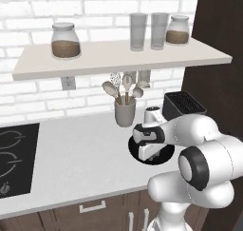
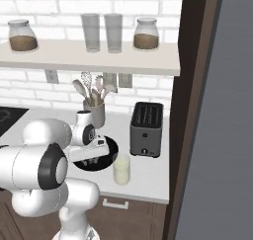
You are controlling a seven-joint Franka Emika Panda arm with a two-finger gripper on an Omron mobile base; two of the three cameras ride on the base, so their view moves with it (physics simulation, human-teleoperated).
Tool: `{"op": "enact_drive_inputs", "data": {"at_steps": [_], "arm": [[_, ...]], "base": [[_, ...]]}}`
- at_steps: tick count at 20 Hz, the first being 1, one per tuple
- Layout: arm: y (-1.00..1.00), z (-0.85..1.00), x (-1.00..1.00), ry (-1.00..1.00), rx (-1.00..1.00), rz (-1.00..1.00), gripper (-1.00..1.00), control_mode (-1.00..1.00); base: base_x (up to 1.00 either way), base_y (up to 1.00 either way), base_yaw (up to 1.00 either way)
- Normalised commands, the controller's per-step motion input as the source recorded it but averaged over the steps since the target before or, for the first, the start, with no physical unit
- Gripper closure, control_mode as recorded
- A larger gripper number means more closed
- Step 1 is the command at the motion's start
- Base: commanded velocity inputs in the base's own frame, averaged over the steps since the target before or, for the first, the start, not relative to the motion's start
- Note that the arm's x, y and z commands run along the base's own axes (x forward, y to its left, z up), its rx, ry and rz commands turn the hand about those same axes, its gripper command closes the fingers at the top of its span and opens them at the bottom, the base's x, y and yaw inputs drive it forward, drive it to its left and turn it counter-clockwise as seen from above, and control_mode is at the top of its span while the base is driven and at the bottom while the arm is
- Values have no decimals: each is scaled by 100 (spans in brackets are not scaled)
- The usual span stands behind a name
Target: Grab a lemon wedge from the fridge and one ice cube from the ice bowl, and put them in the glass of lemonade.
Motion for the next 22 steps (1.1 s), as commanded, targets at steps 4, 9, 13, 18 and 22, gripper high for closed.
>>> {"op": "enact_drive_inputs", "data": {"at_steps": [4, 9, 13, 18, 22], "arm": [[0, 0, 0, 0, 0, 0, 100, -100], [0, 4, -2, -1, 0, 0, 100, -100], [-3, 49, -71, -13, 0, -2, 100, -100], [-24, 79, -94, -22, 0, -5, 100, -100], [-20, 94, -46, -14, 0, -5, 100, -100]], "base": [[0, 0, 0], [0, 0, 0], [0, 0, 0], [0, 0, 0], [0, 0, 0]]}}
